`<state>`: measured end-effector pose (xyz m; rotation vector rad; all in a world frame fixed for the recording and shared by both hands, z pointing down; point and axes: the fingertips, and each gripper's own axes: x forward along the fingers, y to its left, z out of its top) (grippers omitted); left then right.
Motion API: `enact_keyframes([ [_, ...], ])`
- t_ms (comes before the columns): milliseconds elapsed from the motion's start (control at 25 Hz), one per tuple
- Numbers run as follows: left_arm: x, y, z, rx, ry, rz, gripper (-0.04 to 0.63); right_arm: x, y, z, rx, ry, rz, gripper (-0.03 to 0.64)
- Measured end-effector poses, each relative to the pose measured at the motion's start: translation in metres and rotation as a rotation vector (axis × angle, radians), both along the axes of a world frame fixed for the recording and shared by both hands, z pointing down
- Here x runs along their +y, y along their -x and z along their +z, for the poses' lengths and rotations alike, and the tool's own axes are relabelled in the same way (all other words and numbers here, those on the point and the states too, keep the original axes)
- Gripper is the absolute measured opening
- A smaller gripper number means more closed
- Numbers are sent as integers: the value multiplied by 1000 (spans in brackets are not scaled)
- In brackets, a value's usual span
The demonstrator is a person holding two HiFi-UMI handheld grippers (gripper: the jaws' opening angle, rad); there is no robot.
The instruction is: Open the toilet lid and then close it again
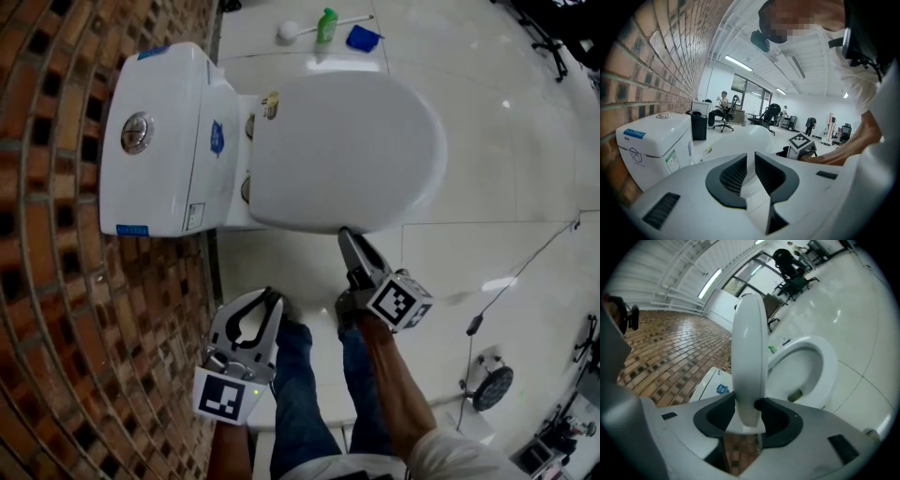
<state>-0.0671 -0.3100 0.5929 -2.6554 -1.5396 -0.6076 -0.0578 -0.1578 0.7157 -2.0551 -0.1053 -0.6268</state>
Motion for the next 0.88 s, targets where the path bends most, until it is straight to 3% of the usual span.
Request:
enact_keyframes([
  [80,-5,-8,-12,22,1,-19,44,-23,-11,-25,67,72,-101,156],
  [240,-22,-23,-38,57,18,-85,46,-81,-45,-72,151,349,-351,135],
  [360,-42,-29,-61,73,37,-138,44,-131,-67,-97,184,487,-504,103],
  [600,-90,-27,-99,97,42,-210,44,-198,-98,-109,185,646,-681,52],
  [880,-127,-26,-113,97,39,-259,44,-209,-103,-104,119,770,-794,54],
])
